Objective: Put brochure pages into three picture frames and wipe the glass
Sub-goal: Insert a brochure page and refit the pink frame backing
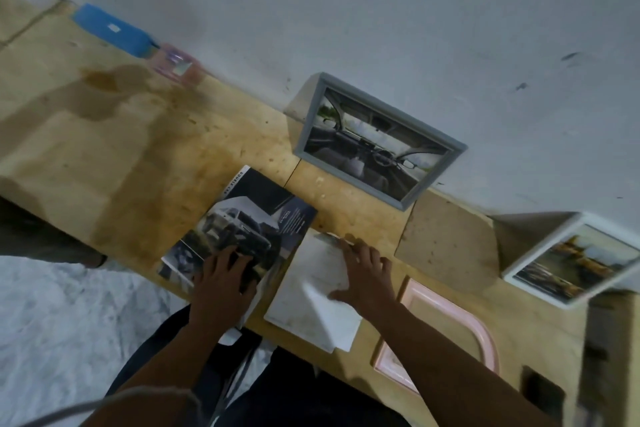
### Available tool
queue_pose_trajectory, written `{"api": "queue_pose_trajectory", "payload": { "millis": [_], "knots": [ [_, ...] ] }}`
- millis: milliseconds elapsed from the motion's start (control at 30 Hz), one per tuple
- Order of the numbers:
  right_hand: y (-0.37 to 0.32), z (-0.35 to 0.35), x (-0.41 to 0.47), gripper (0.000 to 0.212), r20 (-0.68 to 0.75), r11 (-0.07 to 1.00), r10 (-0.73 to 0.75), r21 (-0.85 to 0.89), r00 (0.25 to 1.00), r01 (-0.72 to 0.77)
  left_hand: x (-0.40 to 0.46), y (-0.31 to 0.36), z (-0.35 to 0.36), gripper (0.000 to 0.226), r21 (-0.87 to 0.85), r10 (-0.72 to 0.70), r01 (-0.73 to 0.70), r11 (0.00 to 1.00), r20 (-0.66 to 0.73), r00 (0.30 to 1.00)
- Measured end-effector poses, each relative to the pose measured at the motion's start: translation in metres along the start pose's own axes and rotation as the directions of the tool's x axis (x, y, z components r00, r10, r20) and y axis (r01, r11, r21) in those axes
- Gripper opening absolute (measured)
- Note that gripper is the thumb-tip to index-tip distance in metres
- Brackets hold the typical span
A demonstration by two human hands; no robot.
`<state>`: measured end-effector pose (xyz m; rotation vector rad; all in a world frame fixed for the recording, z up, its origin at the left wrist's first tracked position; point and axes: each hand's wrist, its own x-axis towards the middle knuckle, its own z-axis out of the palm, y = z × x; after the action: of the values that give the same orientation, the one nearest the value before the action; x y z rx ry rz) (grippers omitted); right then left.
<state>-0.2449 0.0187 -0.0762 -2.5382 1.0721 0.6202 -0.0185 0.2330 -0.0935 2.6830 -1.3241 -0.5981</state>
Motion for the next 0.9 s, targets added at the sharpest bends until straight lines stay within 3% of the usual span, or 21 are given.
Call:
{"api": "queue_pose_trajectory", "payload": {
  "millis": [233, 400, 500, 600, 667, 733, 800, 833, 900],
  "knots": [
    [0.002, -0.007, 0.003, 0.126, 0.038, 0.997, 0.04, 0.065, 0.998, -0.043, 0.001, 0.0, 0.007, 0.056, 0.038, 0.007, -0.004, 0.999, -0.07, 0.998],
    [0.002, -0.003, 0.0, 0.124, -0.016, 0.995, 0.008, 0.104, 1.0, -0.006, 0.001, 0.007, 0.005, 0.054, 0.038, -0.032, 0.032, 0.999, -0.005, 0.999],
    [0.004, -0.004, -0.006, 0.108, -0.024, 0.947, 0.024, 0.321, 0.999, -0.015, 0.001, 0.012, 0.0, 0.054, 0.008, -0.043, 0.043, 0.999, -0.011, 0.999],
    [0.013, -0.011, -0.018, 0.09, 0.049, 0.745, 0.125, 0.655, 0.991, -0.127, -0.002, 0.028, -0.008, 0.054, -0.134, -0.038, 0.025, 0.991, -0.095, 0.995],
    [0.025, -0.016, -0.03, 0.087, 0.147, 0.48, 0.193, 0.848, 0.97, -0.224, -0.003, 0.052, -0.018, 0.058, -0.428, -0.117, 0.069, 0.901, -0.087, 0.989],
    [0.043, -0.022, -0.05, 0.085, 0.239, 0.161, 0.186, 0.949, 0.953, -0.269, -0.003, 0.09, -0.031, 0.06, -0.683, -0.199, 0.212, 0.699, 0.098, 0.975],
    [0.062, -0.026, -0.074, 0.081, 0.26, -0.055, 0.194, 0.966, 0.946, -0.254, -0.002, 0.133, -0.034, 0.037, -0.807, -0.134, 0.397, 0.438, 0.379, 0.916],
    [0.07, -0.027, -0.087, 0.079, 0.254, -0.103, 0.215, 0.966, 0.943, -0.237, -0.005, 0.155, -0.034, 0.025, -0.814, -0.062, 0.473, 0.337, 0.482, 0.874],
    [0.085, -0.025, -0.113, 0.08, 0.243, -0.074, 0.294, 0.97, 0.924, -0.232, -0.01, 0.194, -0.027, 0.027, -0.81, 0.044, 0.463, 0.36, 0.51, 0.859]
  ]
}}
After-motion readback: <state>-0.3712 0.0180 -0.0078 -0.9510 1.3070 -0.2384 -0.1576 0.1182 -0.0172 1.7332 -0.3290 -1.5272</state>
